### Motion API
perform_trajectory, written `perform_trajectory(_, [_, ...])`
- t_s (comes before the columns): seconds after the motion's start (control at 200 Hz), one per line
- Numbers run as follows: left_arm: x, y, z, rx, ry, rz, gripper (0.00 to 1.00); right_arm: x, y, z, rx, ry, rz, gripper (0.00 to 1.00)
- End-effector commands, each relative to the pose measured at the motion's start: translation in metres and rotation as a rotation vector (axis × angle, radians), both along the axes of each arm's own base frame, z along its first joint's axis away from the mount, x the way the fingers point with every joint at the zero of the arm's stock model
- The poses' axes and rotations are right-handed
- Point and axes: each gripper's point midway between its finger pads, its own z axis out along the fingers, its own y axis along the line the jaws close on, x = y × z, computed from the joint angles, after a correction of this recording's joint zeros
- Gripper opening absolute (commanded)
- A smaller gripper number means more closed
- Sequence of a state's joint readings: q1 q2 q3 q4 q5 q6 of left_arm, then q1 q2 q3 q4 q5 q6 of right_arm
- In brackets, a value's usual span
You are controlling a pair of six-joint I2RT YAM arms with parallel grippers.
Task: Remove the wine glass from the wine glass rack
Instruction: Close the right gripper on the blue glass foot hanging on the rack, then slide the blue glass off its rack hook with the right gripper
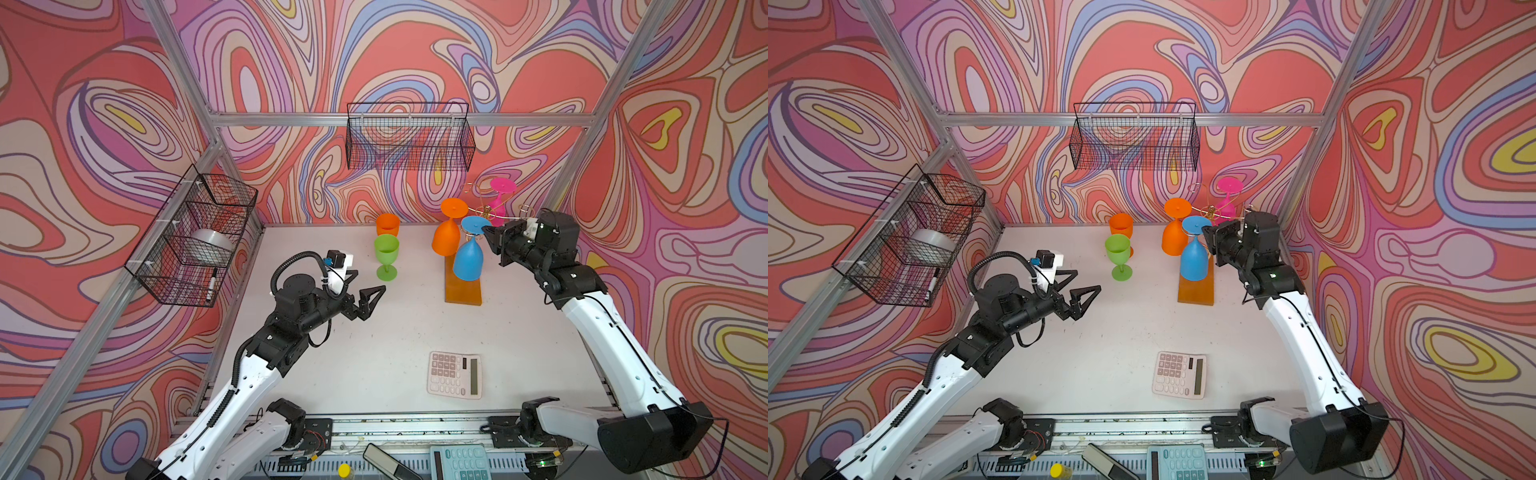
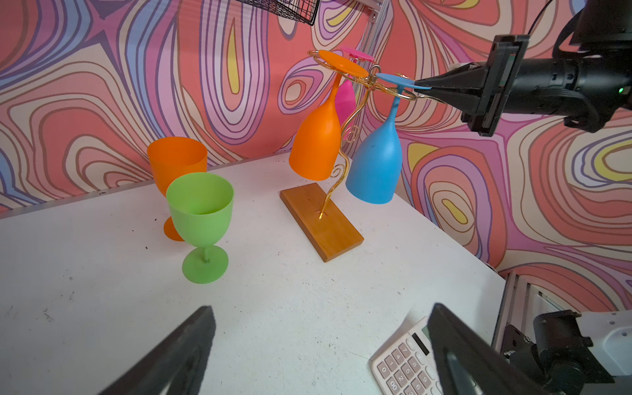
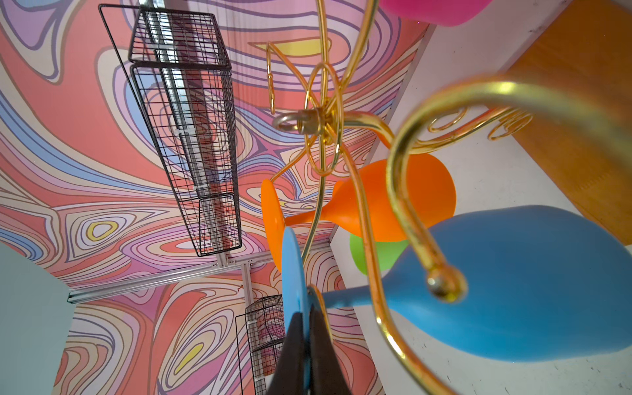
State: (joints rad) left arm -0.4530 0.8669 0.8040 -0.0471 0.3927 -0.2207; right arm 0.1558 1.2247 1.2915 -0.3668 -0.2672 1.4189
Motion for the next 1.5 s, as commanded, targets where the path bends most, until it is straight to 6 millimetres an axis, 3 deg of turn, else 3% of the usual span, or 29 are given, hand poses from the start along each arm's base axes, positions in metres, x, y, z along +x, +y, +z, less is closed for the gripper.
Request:
perform_trajectory(0.0, [-0.003,-0.002,0.006,-0.015,-0.030,-0.014,0.97,-0.006,-0.008,0.010,-0.021,-0.040,-0.028,0.00])
perform_trajectory(0.391, [-0.003,-0.002,0.006,-0.014,-0.029,-0.010,0.98,-0.018,-0.003,0.012,-0.030,-0.042,0.012,0.00])
perform_trajectory(0.621, [-0.002,-0.001,0.006,-0.016,-0.027,-0.007,1.00,-0.022,0.014,0.011,-0.032,-0.041,0.052,0.00])
perform_trajectory(0.831, [-0.003,0.000,0.008,-0.015,-0.032,-0.004,1.00,-0.015,0.035,0.011,-0.045,-0.044,0.089,0.00])
perform_trajectory(1.017, [-0.004,0.001,0.009,-0.014,-0.040,0.001,1.00,-0.004,0.041,0.013,-0.050,-0.058,0.084,0.00])
perform_trajectory(1.492, [-0.004,0.002,0.009,-0.011,-0.040,0.004,0.99,0.014,0.027,0.032,-0.084,-0.119,-0.026,0.00])
